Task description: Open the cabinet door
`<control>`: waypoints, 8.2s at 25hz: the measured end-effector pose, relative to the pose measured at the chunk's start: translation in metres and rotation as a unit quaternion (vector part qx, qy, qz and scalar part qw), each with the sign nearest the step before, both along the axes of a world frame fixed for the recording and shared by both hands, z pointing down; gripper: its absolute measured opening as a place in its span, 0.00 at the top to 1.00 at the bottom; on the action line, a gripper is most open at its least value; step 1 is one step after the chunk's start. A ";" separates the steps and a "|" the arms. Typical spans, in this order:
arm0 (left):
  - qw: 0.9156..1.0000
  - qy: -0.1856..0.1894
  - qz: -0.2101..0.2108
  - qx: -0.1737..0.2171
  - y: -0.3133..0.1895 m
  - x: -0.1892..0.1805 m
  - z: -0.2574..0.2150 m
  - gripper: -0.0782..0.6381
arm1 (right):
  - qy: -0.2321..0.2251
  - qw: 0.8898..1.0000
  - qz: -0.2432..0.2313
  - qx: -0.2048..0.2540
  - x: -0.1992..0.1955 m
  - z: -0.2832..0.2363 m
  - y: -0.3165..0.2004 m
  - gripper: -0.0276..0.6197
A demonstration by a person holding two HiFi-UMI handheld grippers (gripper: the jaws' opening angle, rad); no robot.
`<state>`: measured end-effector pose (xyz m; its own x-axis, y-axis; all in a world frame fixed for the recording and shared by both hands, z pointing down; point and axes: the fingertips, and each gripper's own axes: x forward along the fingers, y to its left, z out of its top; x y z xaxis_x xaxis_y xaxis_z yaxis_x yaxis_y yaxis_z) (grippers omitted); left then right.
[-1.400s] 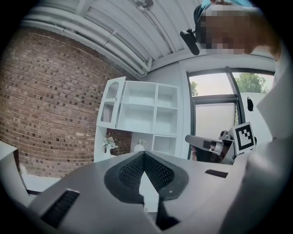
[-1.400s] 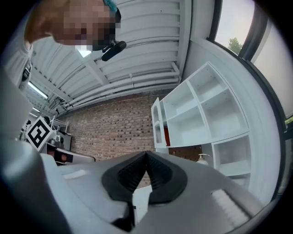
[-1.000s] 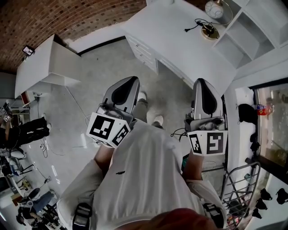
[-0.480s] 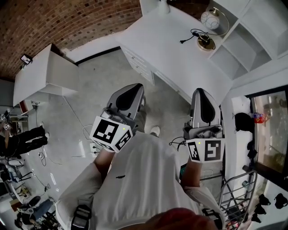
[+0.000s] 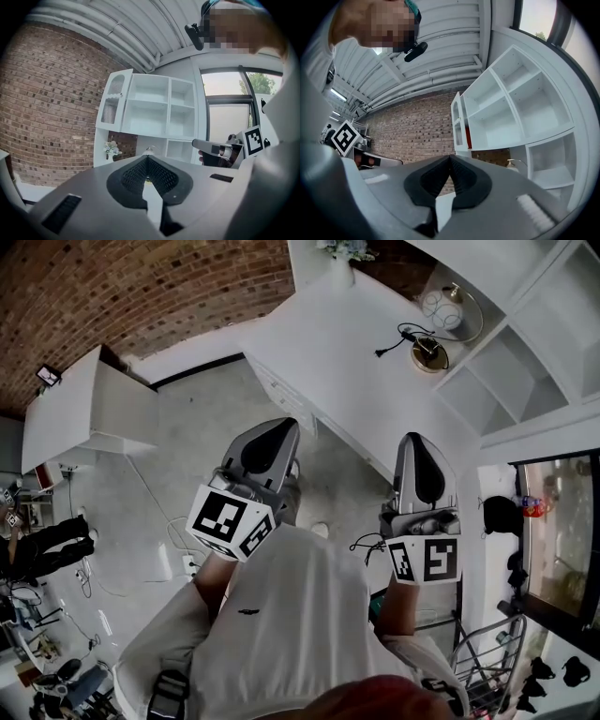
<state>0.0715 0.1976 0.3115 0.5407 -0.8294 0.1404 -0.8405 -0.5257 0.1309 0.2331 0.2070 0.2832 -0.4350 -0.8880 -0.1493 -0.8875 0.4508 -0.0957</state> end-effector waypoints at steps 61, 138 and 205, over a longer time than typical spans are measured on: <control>0.995 0.061 0.072 0.014 -0.277 -0.098 -0.025 0.88 | 0.021 0.997 0.077 0.003 -0.111 -0.027 -0.265 0.94; 0.996 0.035 0.068 0.045 -0.453 -0.037 -0.054 0.88 | 0.013 0.997 0.042 0.056 -0.070 -0.070 -0.460 0.73; 0.999 0.026 0.016 0.030 -0.465 -0.072 -0.044 0.88 | 0.022 1.000 0.008 0.021 -0.102 -0.052 -0.520 0.71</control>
